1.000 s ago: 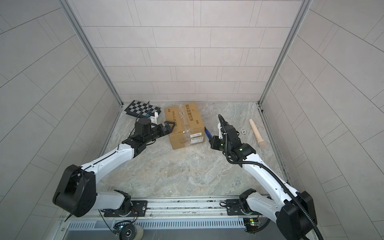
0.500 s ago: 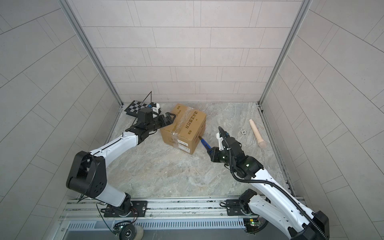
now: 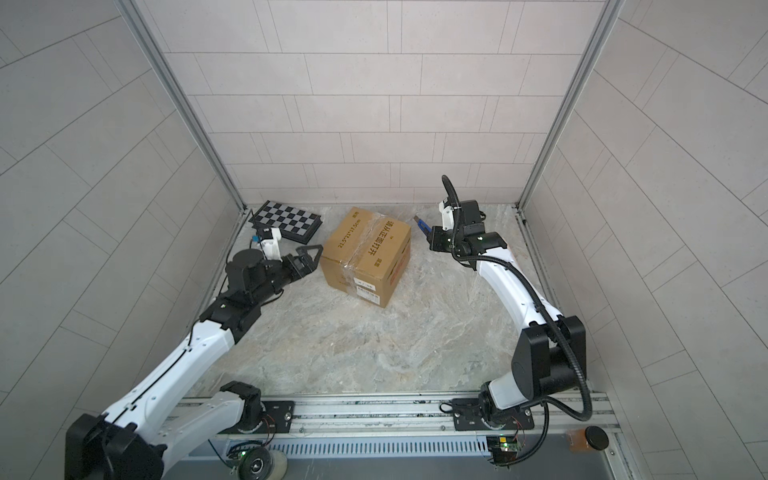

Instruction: Unpack the express box

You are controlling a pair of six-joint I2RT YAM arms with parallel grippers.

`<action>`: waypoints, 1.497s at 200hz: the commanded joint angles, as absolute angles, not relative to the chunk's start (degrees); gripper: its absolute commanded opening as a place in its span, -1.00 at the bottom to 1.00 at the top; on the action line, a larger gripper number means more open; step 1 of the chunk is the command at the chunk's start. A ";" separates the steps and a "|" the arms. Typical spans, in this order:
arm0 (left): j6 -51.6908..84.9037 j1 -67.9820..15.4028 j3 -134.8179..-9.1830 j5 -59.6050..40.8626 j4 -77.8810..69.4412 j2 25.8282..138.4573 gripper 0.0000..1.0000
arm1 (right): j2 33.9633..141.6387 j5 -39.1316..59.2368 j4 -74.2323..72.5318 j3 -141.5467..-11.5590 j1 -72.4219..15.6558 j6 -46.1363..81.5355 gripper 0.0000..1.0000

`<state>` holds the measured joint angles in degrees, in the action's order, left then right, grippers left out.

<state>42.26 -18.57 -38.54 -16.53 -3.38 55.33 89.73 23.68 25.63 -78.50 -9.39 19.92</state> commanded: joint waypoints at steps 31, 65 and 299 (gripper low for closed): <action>48.04 -22.91 -35.00 -14.70 -9.29 57.52 1.00 | 100.03 36.02 36.87 -89.78 -9.40 5.11 -1.00; 44.20 -21.70 -41.05 -15.52 -9.67 66.41 1.00 | 94.03 35.83 36.62 -84.00 -9.95 6.00 -1.00; 40.24 -16.21 -40.11 -17.77 8.17 50.10 1.00 | 86.40 29.94 23.33 -73.80 -14.64 17.93 -1.00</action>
